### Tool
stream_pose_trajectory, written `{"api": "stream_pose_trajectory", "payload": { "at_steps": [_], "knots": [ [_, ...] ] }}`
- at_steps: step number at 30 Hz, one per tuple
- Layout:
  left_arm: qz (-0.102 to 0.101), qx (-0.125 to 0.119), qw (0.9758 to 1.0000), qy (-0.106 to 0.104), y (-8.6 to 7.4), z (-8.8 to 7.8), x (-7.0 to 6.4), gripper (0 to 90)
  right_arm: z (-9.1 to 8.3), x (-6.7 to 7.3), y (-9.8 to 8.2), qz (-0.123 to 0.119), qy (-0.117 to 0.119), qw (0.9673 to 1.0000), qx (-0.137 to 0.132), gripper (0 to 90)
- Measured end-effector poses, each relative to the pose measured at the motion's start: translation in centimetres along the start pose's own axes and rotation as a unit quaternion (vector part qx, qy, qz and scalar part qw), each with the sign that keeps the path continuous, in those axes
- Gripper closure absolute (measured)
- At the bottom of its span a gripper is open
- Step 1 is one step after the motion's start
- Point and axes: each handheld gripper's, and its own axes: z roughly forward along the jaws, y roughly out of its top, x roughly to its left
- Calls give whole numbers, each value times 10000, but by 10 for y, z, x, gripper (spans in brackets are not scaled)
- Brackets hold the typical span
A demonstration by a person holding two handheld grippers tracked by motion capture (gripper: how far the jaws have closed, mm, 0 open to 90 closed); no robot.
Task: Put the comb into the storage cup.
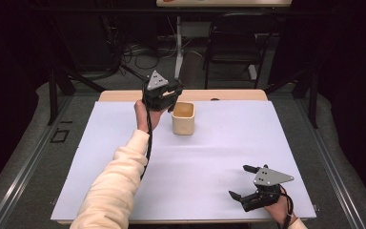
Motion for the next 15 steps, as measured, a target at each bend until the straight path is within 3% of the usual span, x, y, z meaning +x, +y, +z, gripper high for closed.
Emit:
{"api": "stream_pose_trajectory", "payload": {
  "at_steps": [15],
  "knots": [
    [-1,-153,9999,57,-1,6,-3,719,0,0,0,-3,2,10000,-8,2]
  ]
}}
